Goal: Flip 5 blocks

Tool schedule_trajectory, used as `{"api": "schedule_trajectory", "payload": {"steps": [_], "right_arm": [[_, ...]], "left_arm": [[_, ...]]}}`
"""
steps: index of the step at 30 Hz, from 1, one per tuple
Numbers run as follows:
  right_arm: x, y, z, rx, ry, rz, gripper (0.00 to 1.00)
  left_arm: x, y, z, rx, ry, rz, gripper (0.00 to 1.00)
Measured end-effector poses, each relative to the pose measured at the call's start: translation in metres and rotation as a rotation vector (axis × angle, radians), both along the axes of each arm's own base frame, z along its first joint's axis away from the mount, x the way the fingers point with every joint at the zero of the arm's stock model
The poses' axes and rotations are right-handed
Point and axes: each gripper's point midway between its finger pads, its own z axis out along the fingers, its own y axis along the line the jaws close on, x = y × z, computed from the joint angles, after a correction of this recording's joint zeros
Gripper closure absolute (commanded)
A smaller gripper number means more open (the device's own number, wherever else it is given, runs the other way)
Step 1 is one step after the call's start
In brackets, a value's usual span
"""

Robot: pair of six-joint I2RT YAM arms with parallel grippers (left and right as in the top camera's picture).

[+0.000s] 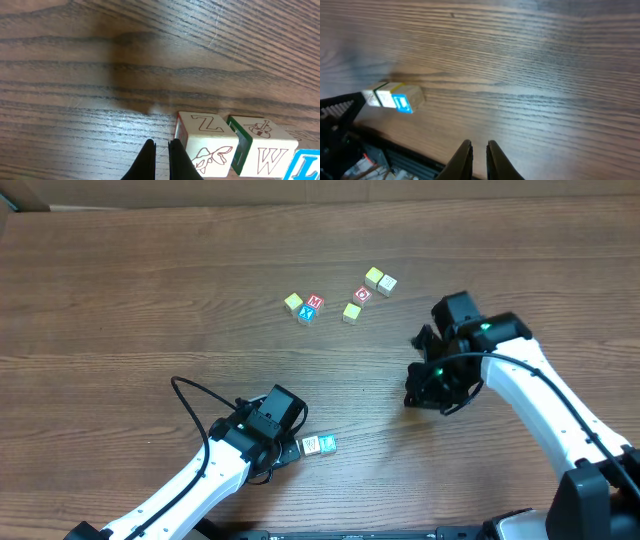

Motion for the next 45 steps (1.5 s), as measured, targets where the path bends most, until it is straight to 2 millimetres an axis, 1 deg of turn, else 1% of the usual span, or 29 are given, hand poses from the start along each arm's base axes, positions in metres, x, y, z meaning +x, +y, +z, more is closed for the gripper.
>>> {"api": "schedule_trajectory", "payload": {"steps": [2, 5, 10, 14, 21, 27, 39, 45], "right_arm": [[-0.003, 0.001, -0.01, 0.005, 0.007, -0.009, 0.93], [-0.007, 0.003, -0.021, 0.027, 0.015, -0.022, 0.96], [-0.015, 0.007, -0.038, 0.054, 0.023, -0.025, 0.96], [-0.019, 0.013, -0.046, 0.066, 0.015, -0.003, 0.96], [-0.025, 0.031, -0.047, 0.084, -0.001, 0.047, 0.96], [-0.029, 0.047, -0.046, 0.094, -0.011, 0.067, 0.96], [-0.03, 0.049, -0.046, 0.092, 0.005, 0.038, 0.96], [-0.037, 0.062, -0.045, 0.097, 0.002, 0.072, 0.96]], "left_arm": [[0.001, 0.0, 0.0, -0.001, -0.003, -0.007, 0.96], [0.003, -0.002, 0.0, -0.003, -0.013, -0.027, 0.96], [0.004, -0.003, 0.001, -0.007, -0.018, -0.049, 0.96], [0.005, -0.006, 0.001, -0.016, -0.026, -0.07, 0.96], [0.004, -0.007, 0.001, -0.019, -0.021, -0.085, 0.96], [-0.004, -0.001, -0.001, 0.002, 0.015, -0.084, 0.96], [-0.005, -0.001, -0.001, 0.003, 0.017, -0.084, 0.96], [-0.005, -0.002, -0.001, 0.0, 0.018, -0.084, 0.96]]}}
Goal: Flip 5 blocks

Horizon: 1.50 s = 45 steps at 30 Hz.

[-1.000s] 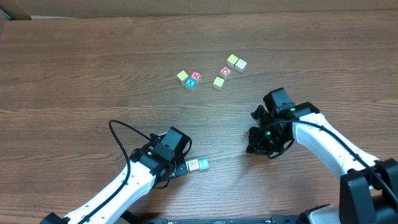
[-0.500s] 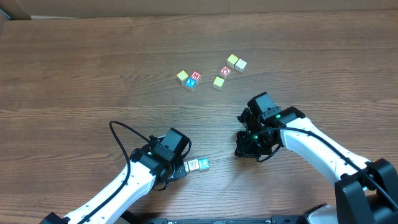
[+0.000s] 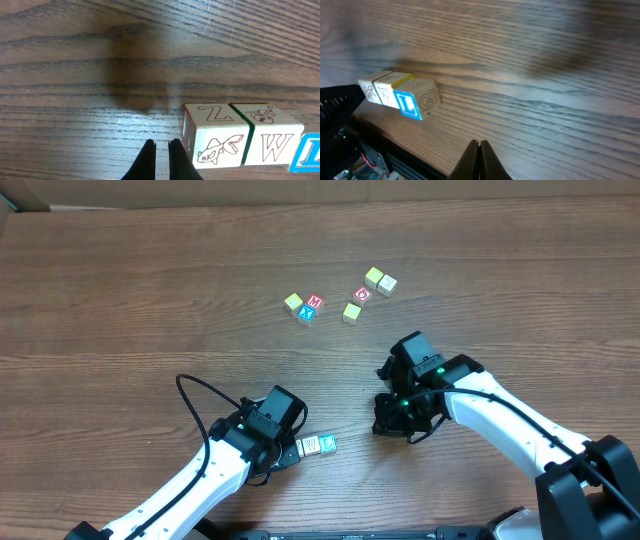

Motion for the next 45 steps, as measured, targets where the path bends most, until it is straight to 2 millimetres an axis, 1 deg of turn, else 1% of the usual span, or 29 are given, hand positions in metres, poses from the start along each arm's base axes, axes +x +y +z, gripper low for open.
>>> {"api": "schedule_trajectory", "payload": {"steps": [2, 6, 12, 17, 21, 25, 30, 38, 42, 45], "right_arm": [[-0.002, 0.004, 0.0, 0.002, -0.002, 0.011, 0.96], [-0.007, 0.01, 0.0, -0.004, -0.002, 0.019, 0.96], [-0.009, 0.011, -0.003, -0.04, -0.025, 0.045, 0.96], [-0.013, 0.012, -0.007, -0.077, -0.082, 0.137, 0.96], [-0.017, 0.018, -0.01, -0.102, -0.136, 0.219, 0.96], [-0.023, 0.023, -0.011, -0.114, -0.155, 0.254, 0.96], [-0.032, 0.027, -0.012, -0.14, -0.113, 0.192, 0.96], [-0.057, 0.045, -0.009, -0.135, 0.014, 0.046, 0.96], [-0.064, 0.056, -0.008, -0.127, 0.05, -0.024, 0.96], [-0.065, 0.062, -0.013, -0.112, 0.071, -0.09, 0.96]], "left_arm": [[0.001, -0.001, -0.001, -0.002, -0.001, 0.0, 0.96], [-0.001, -0.002, -0.008, 0.005, 0.029, -0.002, 0.96], [-0.002, -0.005, -0.02, 0.006, 0.065, -0.003, 0.96], [0.0, -0.009, -0.02, -0.011, 0.062, -0.005, 0.96], [0.001, -0.01, -0.02, -0.015, 0.06, -0.005, 0.96], [0.001, -0.01, -0.02, -0.017, 0.062, -0.006, 0.96], [0.001, -0.01, -0.02, -0.017, 0.061, -0.006, 0.96], [0.001, -0.011, -0.02, -0.019, 0.06, -0.006, 0.96], [0.001, -0.011, -0.02, -0.019, 0.059, -0.006, 0.96], [0.001, -0.011, -0.02, -0.019, 0.059, -0.006, 0.96]]}}
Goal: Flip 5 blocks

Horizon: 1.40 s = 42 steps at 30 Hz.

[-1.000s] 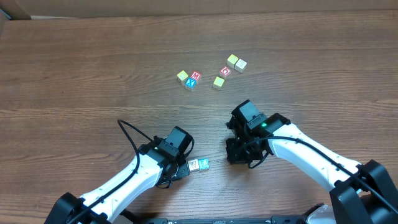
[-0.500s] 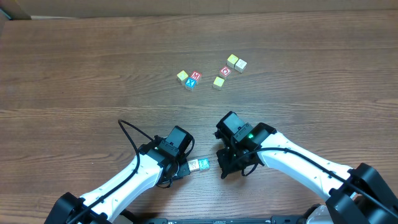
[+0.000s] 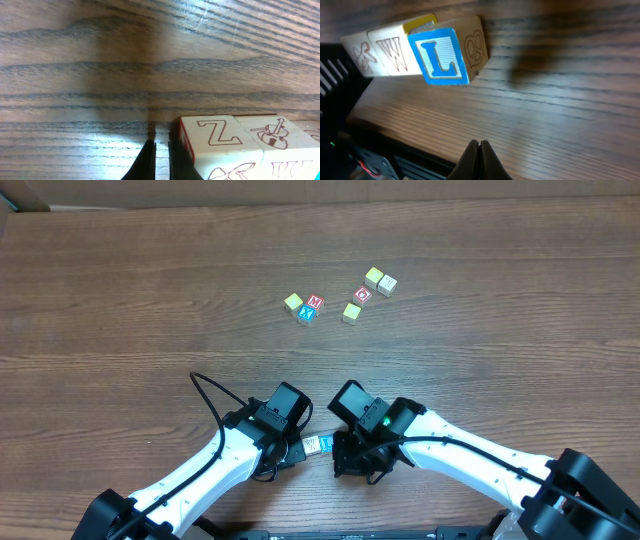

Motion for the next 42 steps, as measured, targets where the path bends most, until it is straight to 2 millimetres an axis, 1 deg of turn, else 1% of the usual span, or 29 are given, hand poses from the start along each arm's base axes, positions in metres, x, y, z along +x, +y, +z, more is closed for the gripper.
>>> {"api": "schedule_trajectory", "payload": {"steps": [3, 6, 9, 16, 23, 31, 42], "right_arm": [[0.001, 0.002, -0.009, 0.019, 0.009, -0.067, 0.96], [-0.001, 0.002, -0.021, 0.044, 0.01, -0.105, 0.96], [-0.002, 0.003, -0.027, 0.068, 0.013, -0.126, 0.96], [0.006, 0.014, -0.025, 0.12, 0.004, -0.187, 0.96], [0.007, 0.012, -0.03, 0.123, 0.005, -0.229, 0.96], [0.018, 0.016, -0.028, 0.141, -0.037, -0.255, 0.96], [0.027, 0.02, -0.026, 0.157, -0.079, -0.269, 0.96]], "left_arm": [[0.0, 0.0, 0.0, 0.0, 0.0, 0.0, 0.96], [0.0, 0.0, 0.0, 0.0, 0.0, 0.0, 0.96], [0.0, 0.0, 0.0, 0.0, 0.0, 0.0, 0.96], [0.0, 0.0, 0.0, 0.0, 0.0, 0.0, 0.96], [0.0, 0.0, 0.0, 0.0, 0.0, 0.0, 0.96], [0.0, 0.0, 0.0, 0.0, 0.0, 0.0, 0.95], [0.0, 0.0, 0.0, 0.0, 0.0, 0.0, 0.96]]}}
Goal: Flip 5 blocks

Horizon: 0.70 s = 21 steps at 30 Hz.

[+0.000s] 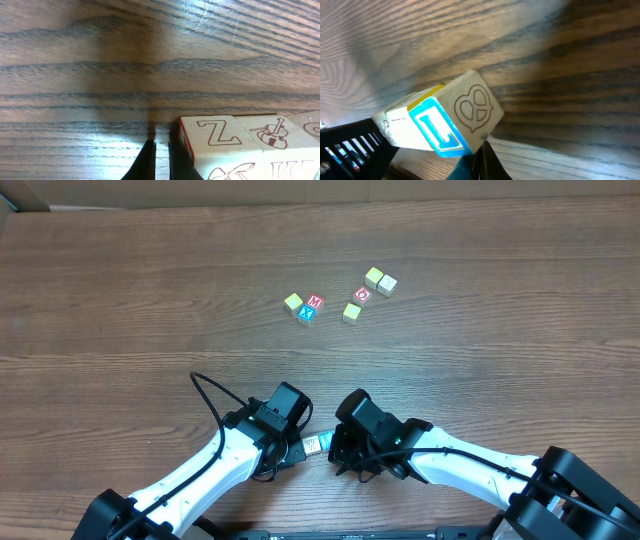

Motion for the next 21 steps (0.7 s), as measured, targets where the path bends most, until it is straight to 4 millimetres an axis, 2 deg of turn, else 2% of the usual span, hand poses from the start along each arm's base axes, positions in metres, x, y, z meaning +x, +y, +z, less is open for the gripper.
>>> {"api": "schedule_trajectory", "payload": {"steps": [6, 21], "right_arm": [[-0.0017, -0.0006, -0.009, -0.014, 0.024, -0.007, 0.96], [-0.0074, 0.0009, -0.0086, -0.018, 0.031, 0.004, 0.96]], "left_arm": [[0.0, 0.0, 0.0, 0.0, 0.0, 0.0, 0.96], [0.0, 0.0, 0.0, 0.0, 0.0, 0.0, 0.96]]}}
